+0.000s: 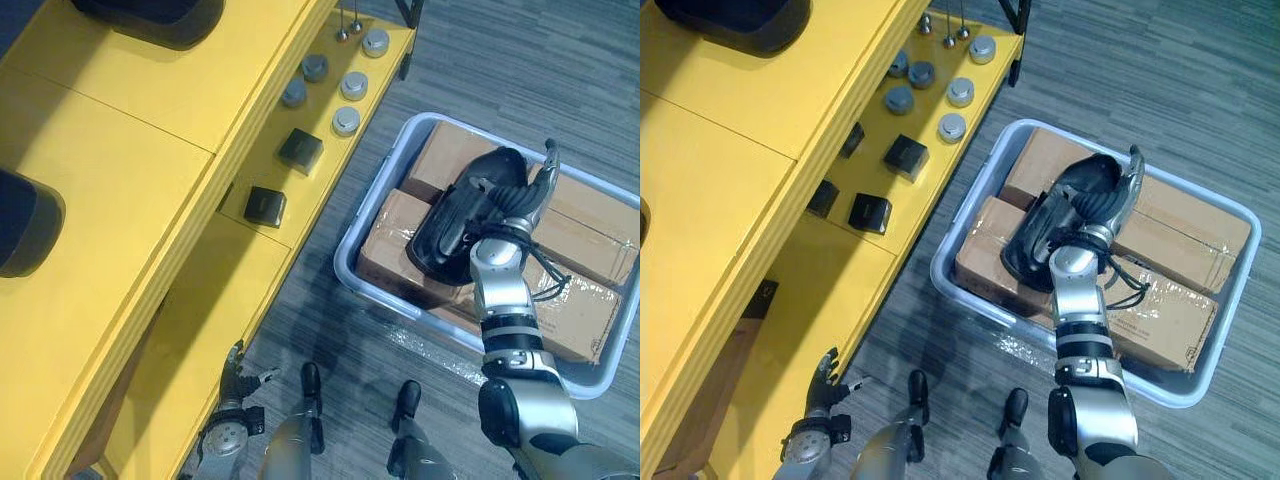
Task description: Walk over and take plastic housings, then place them on the shelf
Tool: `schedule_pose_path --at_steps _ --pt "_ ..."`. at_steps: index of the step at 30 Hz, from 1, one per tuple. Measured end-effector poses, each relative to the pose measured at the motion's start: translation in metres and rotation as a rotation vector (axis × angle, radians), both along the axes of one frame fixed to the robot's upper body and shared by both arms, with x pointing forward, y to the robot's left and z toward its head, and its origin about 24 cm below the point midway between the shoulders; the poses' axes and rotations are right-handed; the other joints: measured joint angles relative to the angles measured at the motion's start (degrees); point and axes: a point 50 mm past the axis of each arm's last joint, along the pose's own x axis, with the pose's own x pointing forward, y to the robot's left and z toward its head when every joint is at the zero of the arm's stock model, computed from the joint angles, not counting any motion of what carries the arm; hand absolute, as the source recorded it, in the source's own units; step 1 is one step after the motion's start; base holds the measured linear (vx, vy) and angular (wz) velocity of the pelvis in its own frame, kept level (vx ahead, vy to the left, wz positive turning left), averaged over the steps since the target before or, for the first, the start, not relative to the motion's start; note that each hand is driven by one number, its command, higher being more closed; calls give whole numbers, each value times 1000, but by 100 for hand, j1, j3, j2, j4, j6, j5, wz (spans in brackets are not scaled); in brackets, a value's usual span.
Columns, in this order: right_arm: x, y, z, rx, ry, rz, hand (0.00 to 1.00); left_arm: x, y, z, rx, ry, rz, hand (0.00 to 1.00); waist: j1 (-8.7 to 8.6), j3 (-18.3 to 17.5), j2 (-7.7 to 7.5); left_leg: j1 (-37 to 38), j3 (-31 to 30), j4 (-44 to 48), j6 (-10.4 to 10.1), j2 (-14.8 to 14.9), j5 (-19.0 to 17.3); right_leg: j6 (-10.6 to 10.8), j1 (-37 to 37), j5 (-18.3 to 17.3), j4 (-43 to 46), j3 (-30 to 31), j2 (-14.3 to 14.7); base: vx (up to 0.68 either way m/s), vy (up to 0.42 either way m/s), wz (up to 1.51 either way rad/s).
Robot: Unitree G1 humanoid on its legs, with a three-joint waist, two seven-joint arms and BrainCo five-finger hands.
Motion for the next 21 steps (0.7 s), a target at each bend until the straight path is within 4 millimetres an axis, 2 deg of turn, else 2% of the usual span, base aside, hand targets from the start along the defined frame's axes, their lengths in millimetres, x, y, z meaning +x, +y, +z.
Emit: schedule_pose_path --at_steps 8,16,21 --pt "7 -11 -13 42 108 -59 0 2 0 -4 -37 19 23 0 -21 78 15 -168 2 42 18 29 11 -35 -178 63 4 57 69 -8 11 -2" --pt "11 -24 -36 108 229 -99 0 4 -5 -8 -73 37 35 0 -31 115 50 -197 3 34 34 32 22 -42 -224 82 -2 93 91 0 25 -1" --pt "17 -35 -41 163 298 -95 0 5 -4 -7 -79 36 41 0 -21 129 64 -317 -2 29 60 22 42 -53 -314 159 -76 104 98 12 38 0"
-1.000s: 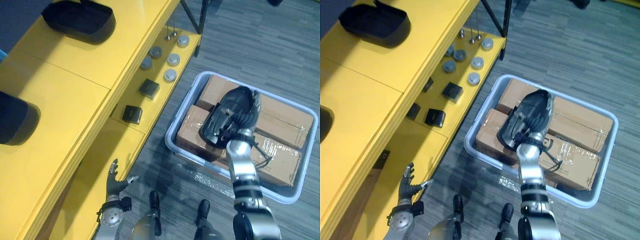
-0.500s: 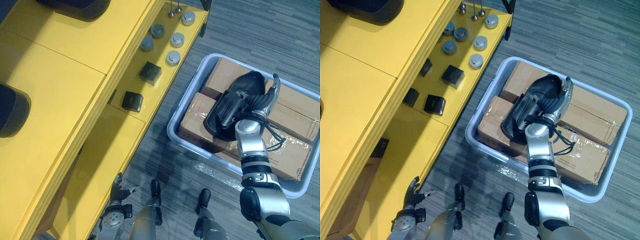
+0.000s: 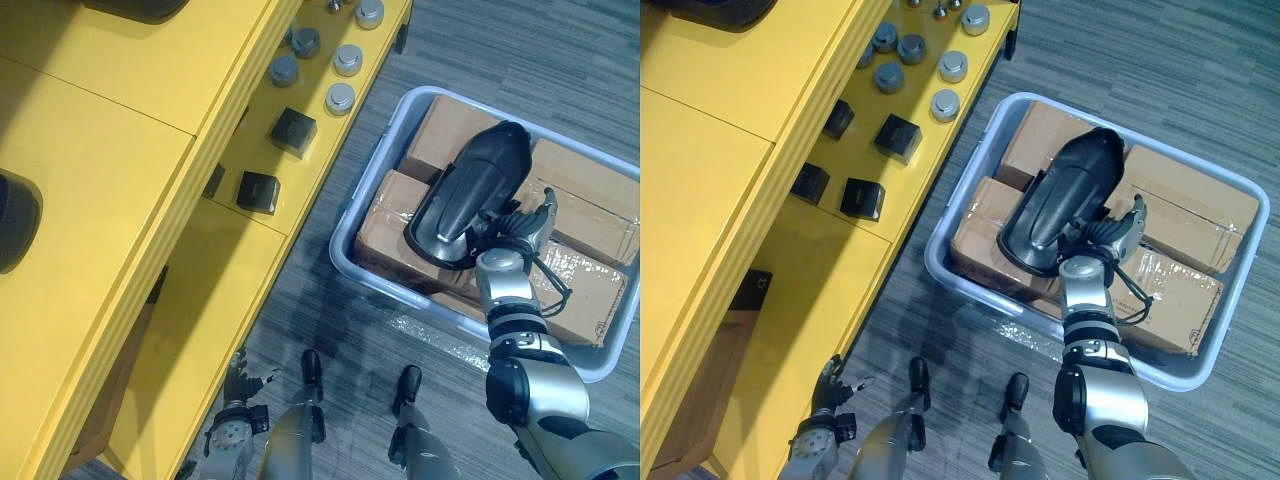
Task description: Walk over and take plastic housings, then place them on the shelf
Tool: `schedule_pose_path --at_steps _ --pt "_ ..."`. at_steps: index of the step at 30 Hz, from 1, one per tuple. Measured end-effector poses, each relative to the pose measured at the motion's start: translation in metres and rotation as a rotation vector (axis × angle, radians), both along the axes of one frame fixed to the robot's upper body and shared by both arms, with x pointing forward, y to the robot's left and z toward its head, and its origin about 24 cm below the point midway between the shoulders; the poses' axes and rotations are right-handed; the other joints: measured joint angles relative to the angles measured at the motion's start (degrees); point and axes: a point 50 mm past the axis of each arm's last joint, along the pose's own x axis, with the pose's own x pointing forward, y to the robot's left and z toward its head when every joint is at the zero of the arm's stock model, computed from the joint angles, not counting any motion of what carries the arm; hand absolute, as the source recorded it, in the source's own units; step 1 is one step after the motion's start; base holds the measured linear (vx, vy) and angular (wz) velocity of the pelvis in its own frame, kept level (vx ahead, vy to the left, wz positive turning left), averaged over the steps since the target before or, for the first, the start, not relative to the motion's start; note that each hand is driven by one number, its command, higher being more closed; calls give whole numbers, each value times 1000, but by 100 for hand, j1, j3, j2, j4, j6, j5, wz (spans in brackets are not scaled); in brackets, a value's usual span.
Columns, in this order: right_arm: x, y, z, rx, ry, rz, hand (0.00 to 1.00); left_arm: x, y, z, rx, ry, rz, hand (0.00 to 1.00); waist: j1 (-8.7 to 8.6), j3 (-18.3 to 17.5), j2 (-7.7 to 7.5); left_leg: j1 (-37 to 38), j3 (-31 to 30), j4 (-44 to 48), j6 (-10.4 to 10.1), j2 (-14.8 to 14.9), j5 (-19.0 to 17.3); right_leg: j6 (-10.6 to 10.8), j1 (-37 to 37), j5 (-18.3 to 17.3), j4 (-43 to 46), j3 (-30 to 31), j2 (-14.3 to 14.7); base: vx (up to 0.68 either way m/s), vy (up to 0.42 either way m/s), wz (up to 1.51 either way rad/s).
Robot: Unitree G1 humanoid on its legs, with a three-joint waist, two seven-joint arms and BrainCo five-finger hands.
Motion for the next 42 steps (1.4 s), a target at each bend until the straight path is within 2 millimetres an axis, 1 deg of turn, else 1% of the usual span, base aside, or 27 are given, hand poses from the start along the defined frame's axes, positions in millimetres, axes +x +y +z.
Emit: schedule_pose_path --at_steps 2,3,4,8,10,12,14,15,17,19,20,21,22,23,24,25,27,28,31,32,33,34,35,36,38,39,42 --pt "2 -5 3 6 12 0 0 1 0 1 0 -2 0 0 7 18 8 -33 -7 1 11 -11 8 1 -9 33 -33 -3 -3 13 43 3" --pt "3 -7 7 19 12 7 100 1 0 0 0 -2 0 0 8 18 8 -34 -13 2 14 -18 10 0 -7 37 -33 -4 -8 8 41 3" --pt "4 -9 8 17 18 12 100 1 0 1 -1 -2 0 0 8 18 8 -37 -19 2 15 -20 11 -3 -8 44 -33 -5 -9 4 43 4" --pt "0 -32 15 -49 69 1 100 4 0 0 -2 4 2 0 7 20 11 -146 -168 3 47 -48 40 0 -43 62 -38 -100 -17 -1 37 13" --pt "-1 -40 26 -65 74 6 100 4 2 -1 -13 12 14 0 6 21 11 -232 -171 -13 67 -57 78 -9 -140 105 -44 -95 -20 -3 17 3" --pt "0 -42 30 -86 84 24 100 5 3 0 -20 7 21 0 6 23 11 -263 -173 -16 71 -56 101 -10 -170 119 -48 -94 -17 0 0 0" --pt "2 -39 30 -99 107 58 100 7 4 2 -31 -5 30 0 5 23 12 -260 -171 -15 73 -52 122 -16 -170 124 -50 -91 -12 0 0 0" --pt "4 -36 27 -99 123 81 100 9 3 7 -38 -30 31 0 6 26 16 -257 -172 -15 74 -48 130 -19 -167 126 -51 -92 -8 0 0 0" --pt "5 -33 26 -107 130 96 100 16 1 22 -66 -105 31 0 8 50 33 -232 -173 -15 74 -47 139 -27 -135 134 -59 -95 -6 9 9 2" --pt "4 -30 22 -185 144 109 100 22 -1 54 -102 -260 33 0 16 62 41 -137 -175 -23 74 -54 139 -25 14 168 -168 -108 -2 28 28 4" --pt "2 -30 21 -211 140 111 100 22 -2 63 -105 -304 30 0 18 62 41 -114 -174 -33 74 -55 139 -25 30 168 -168 -107 -2 38 35 0" --pt "-1 -31 19 -254 135 109 100 23 -3 81 -110 -386 19 0 12 62 41 -75 -168 -51 74 -60 139 -25 63 168 -171 -104 -5 44 37 -1" --pt "-3 -32 18 -294 135 103 100 23 -5 98 -115 -463 6 0 -16 62 41 -46 -164 -57 74 -62 139 -25 94 168 -173 -104 -7 40 31 -1" --pt "-5 -32 18 -315 136 99 100 23 -7 105 -118 -497 -1 0 -35 62 40 -21 -161 -65 74 -64 139 -25 116 168 -173 -103 -7 46 31 -1" --pt "-7 -32 17 -348 138 95 100 24 -8 118 -123 -553 -14 0 -91 62 40 48 -157 -89 73 -67 140 -24 170 168 -173 -102 -10 40 25 -1" --pt "-8 -33 16 -363 140 92 100 24 -9 124 -125 -577 -23 0 -120 62 40 91 -149 -104 71 -68 141 -24 201 168 -173 -99 -10 48 33 -4" --pt "-11 -33 15 -403 150 83 100 28 -18 145 -144 -663 -71 0 -225 61 39 314 -123 -210 60 -73 164 -24 360 168 -173 -82 -11 50 38 -5" --pt "-12 -30 16 -435 141 88 100 30 -24 156 -168 -706 -108 0 -283 54 35 404 -122 -256 55 -69 178 -24 423 168 -171 -79 -3 37 32 -3" --pt "-11 -22 26 -487 108 101 100 34 -40 174 -197 -772 -207 0 -325 41 33 564 -13 -403 55 -71 237 -24 456 168 -163 18 -3 10 34 -14" --pt "-11 -15 30 -526 91 117 100 38 -49 181 -233 -793 -254 0 -355 11 34 634 37 -468 55 -74 267 -24 466 168 -166 62 -2 -10 31 -17" --pt "-10 -9 31 -545 84 132 100 39 -53 184 -249 -801 -280 0 -417 -31 26 655 36 -510 48 -71 292 -24 474 168 -169 61 5 0 28 -13" --pt "-10 -3 28 -558 81 144 100 42 -62 188 -274 -809 -323 0 -448 -65 26 782 50 -622 30 -61 345 -24 537 168 -169 69 23 5 17 -3" --pt "-10 -2 27 -559 84 146 100 43 -64 189 -279 -809 -332 0 -452 -84 26 797 54 -634 25 -57 351 -24 545 168 -170 72 28 4 20 -7" --pt "-10 0 22 -564 96 152 100 45 -71 190 -294 -804 -368 0 -460 -180 24 836 82 -678 16 -47 372 -24 554 168 -173 86 40 -2 21 -9" --pt "-9 6 16 -580 113 176 100 53 -81 187 -307 -771 -404 0 -460 -308 21 981 136 -843 6 -47 454 -24 601 167 -188 132 57 -4 33 -12" --pt "-8 14 12 -580 113 198 100 61 -87 182 -316 -730 -419 0 -474 -416 7 1056 167 -950 -7 -46 495 -25 611 167 -195 169 70 -10 35 -11" --pt "-6 37 10 -592 81 261 100 80 -100 170 -372 -610 -448 0 -629 -596 -30 1223 187 -1205 -15 -49 640 -24 662 166 -221 175 95 -21 39 -3"
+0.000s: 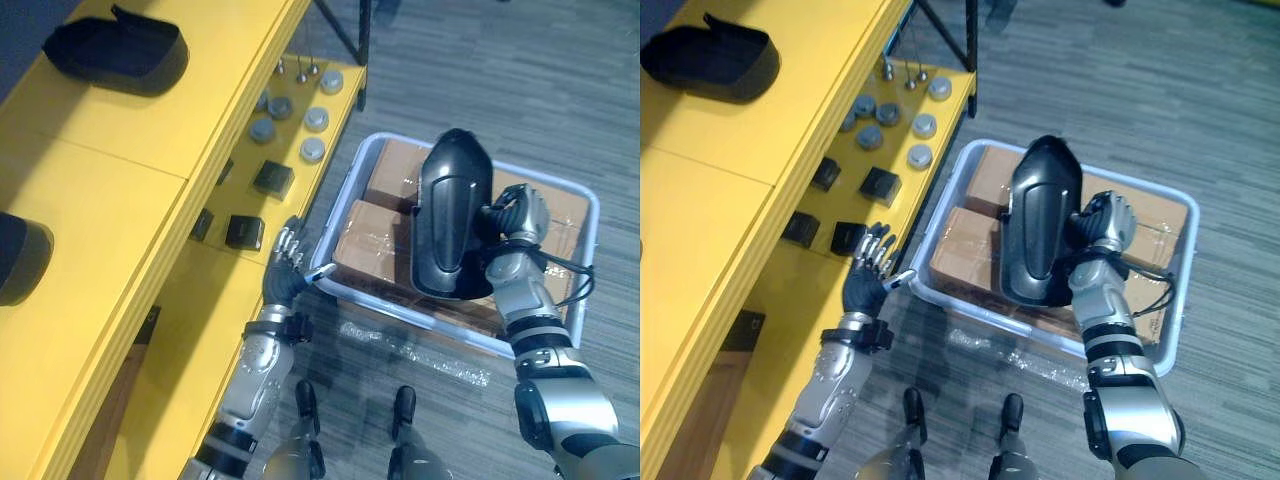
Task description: Walk over and take plastic housings, then place them on the shelf
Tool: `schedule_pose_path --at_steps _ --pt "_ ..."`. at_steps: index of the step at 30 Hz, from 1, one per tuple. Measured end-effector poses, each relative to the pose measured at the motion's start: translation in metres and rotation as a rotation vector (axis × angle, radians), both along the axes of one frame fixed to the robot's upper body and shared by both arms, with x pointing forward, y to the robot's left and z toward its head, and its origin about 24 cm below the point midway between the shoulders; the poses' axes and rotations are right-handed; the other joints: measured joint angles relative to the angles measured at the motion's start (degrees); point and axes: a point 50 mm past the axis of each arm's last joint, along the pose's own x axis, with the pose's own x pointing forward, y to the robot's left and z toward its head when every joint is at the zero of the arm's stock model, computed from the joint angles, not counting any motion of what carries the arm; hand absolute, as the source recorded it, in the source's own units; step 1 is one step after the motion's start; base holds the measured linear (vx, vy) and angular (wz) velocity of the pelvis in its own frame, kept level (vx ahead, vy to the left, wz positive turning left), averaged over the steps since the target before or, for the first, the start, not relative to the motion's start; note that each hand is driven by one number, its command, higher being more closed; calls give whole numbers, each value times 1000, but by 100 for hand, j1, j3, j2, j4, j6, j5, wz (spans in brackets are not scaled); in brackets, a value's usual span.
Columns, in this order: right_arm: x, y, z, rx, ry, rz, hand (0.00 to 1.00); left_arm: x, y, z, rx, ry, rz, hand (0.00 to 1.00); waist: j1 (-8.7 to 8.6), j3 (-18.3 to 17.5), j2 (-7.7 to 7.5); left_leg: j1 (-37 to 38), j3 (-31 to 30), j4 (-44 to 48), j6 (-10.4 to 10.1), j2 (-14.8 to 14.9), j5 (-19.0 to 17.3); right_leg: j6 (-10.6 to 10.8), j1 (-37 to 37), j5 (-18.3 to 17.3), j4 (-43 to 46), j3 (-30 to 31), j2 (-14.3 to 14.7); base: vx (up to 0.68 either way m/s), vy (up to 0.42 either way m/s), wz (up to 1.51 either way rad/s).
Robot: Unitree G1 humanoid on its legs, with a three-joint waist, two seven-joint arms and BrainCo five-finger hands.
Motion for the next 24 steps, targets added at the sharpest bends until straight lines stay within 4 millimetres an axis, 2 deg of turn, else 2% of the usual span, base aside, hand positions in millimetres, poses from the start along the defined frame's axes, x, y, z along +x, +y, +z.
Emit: schedule_pose_path --at_steps 4,7,12,18,24 --pt "0 24 1 -26 -24 66 100 19 -15 -3 -36 105 -71 0 -144 -211 -93 126 58 -100 -12 34 56 0 57 1 -9 38 20 -18 34 -6" --pt "-2 36 4 -39 -47 103 100 30 -19 2 -60 135 -87 0 -164 -315 -140 195 121 -100 -18 53 60 -12 97 13 -20 62 35 -3 28 -10" --pt "-7 69 3 -51 -84 200 100 40 -24 9 -60 167 -114 0 -329 -561 -207 303 193 -102 -47 97 65 -58 254 101 -209 129 98 -9 22 -9" --pt "-17 85 -9 -47 -81 258 100 38 -39 11 -104 192 -178 0 -358 -749 -241 414 287 -106 -94 165 68 -86 354 179 -322 190 162 -33 27 -9" --pt "-24 91 -20 -63 -75 280 100 37 -40 10 -211 228 -214 0 -368 -884 -245 473 295 -126 -118 192 78 -100 400 191 -325 194 197 -48 36 -2"
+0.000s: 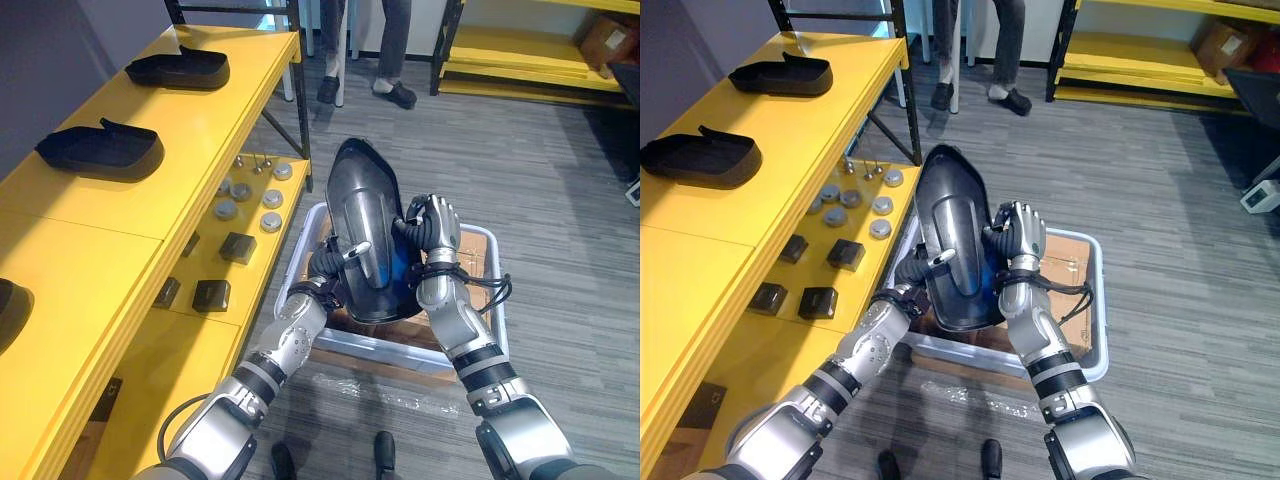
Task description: Walk over and take plastic housings, then place them on the shelf
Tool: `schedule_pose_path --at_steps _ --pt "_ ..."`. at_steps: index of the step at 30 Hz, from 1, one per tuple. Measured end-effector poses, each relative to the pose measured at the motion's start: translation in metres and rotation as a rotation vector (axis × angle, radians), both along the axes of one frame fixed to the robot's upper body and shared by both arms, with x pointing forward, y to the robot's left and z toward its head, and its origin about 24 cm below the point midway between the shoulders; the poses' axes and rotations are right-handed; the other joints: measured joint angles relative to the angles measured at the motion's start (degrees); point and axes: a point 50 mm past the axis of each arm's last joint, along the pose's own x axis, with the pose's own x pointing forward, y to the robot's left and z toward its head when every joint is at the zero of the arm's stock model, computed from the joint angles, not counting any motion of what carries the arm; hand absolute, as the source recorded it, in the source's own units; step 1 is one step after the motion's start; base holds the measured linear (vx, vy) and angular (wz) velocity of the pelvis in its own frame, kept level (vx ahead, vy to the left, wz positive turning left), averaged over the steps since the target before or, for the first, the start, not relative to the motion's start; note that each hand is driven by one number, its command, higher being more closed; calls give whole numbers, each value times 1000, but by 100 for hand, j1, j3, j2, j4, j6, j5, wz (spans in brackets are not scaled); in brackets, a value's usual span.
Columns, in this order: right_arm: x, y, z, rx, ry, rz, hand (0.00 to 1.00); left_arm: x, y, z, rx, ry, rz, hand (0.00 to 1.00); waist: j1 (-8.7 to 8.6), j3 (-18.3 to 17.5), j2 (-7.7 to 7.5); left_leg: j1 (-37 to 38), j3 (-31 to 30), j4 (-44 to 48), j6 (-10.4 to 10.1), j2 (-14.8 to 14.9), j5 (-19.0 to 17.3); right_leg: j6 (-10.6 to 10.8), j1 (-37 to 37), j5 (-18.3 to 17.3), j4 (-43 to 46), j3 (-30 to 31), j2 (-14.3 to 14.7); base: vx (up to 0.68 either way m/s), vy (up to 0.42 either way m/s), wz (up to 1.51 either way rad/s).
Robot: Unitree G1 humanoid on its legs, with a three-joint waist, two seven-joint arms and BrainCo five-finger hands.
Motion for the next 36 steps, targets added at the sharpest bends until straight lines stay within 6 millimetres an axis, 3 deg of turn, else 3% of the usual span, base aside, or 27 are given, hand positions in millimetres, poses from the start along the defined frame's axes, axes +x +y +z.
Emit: schedule_pose_path --at_steps 1,14,20,28,31,34,36 --pt "0 0 -1 -2 2 1 100 0 0 0 -9 4 -6 100 0 -43 -3 1 -1 0 0 13 0 0 2 2 -1 0 -6 -28 39 1" --pt "-25 -3 -1 2 -78 30 100 -7 -1 2 97 -71 -49 100 13 -216 -108 43 -55 2 -1 12 0 3 82 4 -9 -49 -14 -20 48 2" --pt "-56 -3 -6 35 -125 71 100 -34 1 -7 46 -100 -73 100 34 -388 -136 81 -129 20 -6 -19 -4 5 161 2 -11 -140 -6 -10 56 6" --pt "-110 13 -4 105 -228 218 100 -86 23 -6 -12 -196 12 100 89 -735 -122 257 -343 -3 -93 -40 -72 45 465 -140 -44 -362 -16 -51 41 13" --pt "-115 23 -6 111 -227 276 100 -96 35 -7 -1 -208 76 100 127 -844 -91 259 -365 -4 -91 -25 -73 42 492 -141 -43 -396 -1 -73 15 10" --pt "-117 30 -7 146 -215 326 100 -104 44 -4 46 -243 144 100 277 -900 -12 202 -608 -2 -101 -38 -66 35 600 -154 -21 -637 0 -44 -2 47" --pt "-112 32 -13 170 -190 342 100 -104 48 -2 118 -283 198 100 308 -954 68 -40 -899 95 -99 -35 -67 55 798 -248 -13 -1312 -26 -25 -26 132"
